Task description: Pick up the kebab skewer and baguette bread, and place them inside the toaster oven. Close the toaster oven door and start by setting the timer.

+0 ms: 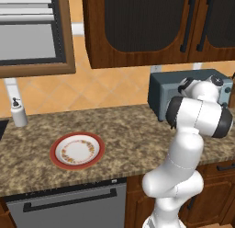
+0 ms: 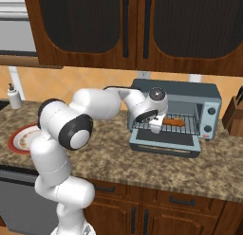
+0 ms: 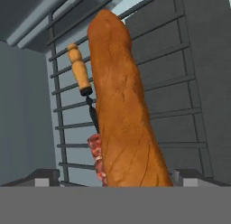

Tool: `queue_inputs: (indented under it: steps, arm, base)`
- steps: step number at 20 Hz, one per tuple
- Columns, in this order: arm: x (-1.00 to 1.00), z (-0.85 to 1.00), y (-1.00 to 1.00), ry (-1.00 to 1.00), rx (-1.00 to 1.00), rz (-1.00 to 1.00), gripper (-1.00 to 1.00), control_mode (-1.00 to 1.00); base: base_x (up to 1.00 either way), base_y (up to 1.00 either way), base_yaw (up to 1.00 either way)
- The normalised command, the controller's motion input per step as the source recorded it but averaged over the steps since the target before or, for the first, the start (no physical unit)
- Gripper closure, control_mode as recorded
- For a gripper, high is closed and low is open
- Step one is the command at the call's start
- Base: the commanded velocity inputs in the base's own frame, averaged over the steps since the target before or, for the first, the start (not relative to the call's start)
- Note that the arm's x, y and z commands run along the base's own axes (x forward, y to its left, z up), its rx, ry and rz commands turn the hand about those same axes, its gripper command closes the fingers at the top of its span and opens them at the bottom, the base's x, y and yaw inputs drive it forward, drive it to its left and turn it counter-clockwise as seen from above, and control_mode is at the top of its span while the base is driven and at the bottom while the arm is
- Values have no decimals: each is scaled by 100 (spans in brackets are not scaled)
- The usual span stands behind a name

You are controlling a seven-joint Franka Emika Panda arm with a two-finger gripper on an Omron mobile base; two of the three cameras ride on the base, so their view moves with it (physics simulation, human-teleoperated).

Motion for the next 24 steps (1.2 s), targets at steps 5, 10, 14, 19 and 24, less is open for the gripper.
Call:
queue_inputs:
  steps: [5, 10, 14, 19, 24]
  arm:
    - [-3, 0, 9, -1, -1, 0, -100, -100]
    - [-11, 0, 30, 0, -7, 4, -100, -100]
    - [0, 0, 11, 0, -10, 7, -100, -100]
    - [-7, 0, -5, 0, -10, 4, -100, -100]
    - [-18, 3, -12, 0, -8, 3, -100, -100]
  base:
    - [0, 0, 0]
    - [0, 0, 0]
    - [0, 0, 0]
    - [0, 0, 0]
    - [0, 0, 0]
